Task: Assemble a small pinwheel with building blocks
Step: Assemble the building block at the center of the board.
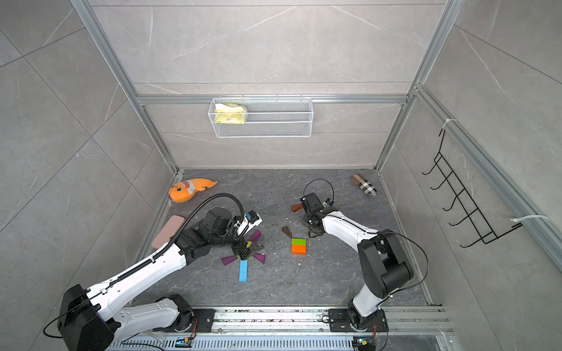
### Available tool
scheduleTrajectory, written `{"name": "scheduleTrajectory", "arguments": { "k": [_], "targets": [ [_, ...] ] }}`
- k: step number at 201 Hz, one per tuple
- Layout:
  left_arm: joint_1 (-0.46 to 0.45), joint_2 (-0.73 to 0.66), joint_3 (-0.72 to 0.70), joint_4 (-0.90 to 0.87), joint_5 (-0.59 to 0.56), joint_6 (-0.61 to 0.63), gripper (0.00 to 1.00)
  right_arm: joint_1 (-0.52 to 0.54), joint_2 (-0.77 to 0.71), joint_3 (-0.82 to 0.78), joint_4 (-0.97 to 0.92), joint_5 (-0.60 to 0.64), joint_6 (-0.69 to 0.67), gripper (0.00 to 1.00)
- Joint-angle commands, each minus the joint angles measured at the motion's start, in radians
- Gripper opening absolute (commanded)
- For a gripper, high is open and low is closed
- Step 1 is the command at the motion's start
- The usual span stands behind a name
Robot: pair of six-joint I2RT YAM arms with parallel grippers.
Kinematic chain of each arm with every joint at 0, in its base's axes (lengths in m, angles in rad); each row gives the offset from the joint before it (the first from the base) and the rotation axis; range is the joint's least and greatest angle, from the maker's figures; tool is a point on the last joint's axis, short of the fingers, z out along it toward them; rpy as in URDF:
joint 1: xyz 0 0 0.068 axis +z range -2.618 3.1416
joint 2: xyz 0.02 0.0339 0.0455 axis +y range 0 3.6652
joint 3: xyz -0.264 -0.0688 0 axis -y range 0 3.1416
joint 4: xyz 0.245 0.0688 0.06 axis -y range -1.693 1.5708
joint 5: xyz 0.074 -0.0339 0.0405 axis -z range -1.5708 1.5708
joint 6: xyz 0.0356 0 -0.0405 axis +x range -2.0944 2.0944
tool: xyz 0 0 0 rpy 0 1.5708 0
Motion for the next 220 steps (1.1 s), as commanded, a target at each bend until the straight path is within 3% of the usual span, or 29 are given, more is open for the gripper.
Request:
{"name": "scheduleTrajectory", "arguments": {
  "k": [1, 220],
  "targets": [
    [-0.003, -0.001, 0.012, 0.005, -0.005, -0.002, 1.0, 0.012, 0.028, 0.031, -0.017, 0.001, 0.04, 0.23],
    [-0.003, 0.004, 0.014, -0.002, -0.001, -0.002, 1.0, 0.031, 0.113, 0.053, -0.065, 0.011, 0.051, 0.31]
  ]
}}
